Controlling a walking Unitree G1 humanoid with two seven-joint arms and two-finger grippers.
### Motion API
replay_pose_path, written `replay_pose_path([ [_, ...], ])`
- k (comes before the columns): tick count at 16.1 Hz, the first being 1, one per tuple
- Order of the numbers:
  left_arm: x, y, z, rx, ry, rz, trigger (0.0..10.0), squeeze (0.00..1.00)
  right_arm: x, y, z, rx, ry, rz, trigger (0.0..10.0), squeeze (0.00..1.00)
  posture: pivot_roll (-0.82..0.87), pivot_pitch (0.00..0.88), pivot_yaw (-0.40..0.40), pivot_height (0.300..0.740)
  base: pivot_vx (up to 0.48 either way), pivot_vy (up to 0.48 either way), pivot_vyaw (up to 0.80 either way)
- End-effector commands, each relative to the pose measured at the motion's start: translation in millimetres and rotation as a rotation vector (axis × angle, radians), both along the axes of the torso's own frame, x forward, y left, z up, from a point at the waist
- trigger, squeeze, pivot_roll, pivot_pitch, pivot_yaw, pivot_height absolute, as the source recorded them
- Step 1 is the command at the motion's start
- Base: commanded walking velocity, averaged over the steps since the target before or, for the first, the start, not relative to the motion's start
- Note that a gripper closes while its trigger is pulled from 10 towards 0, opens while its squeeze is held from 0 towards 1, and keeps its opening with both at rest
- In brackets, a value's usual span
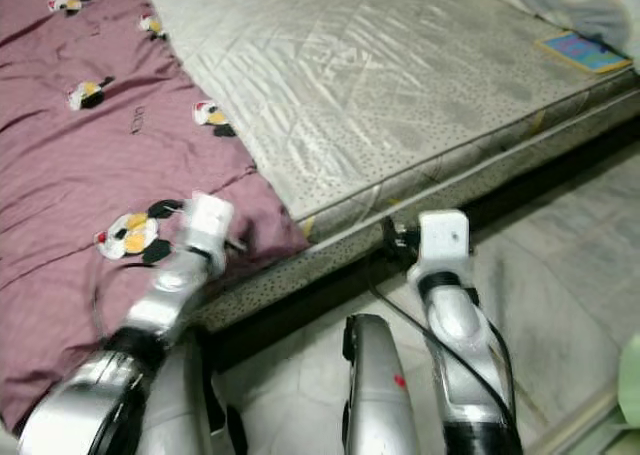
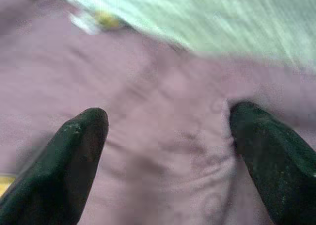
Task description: Clean up the room
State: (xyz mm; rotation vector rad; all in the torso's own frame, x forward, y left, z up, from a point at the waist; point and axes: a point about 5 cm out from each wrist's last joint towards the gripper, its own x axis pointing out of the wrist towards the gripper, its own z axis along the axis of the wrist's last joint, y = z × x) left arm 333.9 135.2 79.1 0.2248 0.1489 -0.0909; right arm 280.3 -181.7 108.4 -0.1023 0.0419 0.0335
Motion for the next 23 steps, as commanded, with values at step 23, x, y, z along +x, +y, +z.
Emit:
replay_pose_path([
  [23,-100.7,52.3,30,-0.054,-0.054,0.296,10.0,0.0,33.5,52.3,-94,0.408,0.707,-0.131,10.0,0.0,0.12,0.037,0.007,0.533,0.0,0.0,0.24],
])
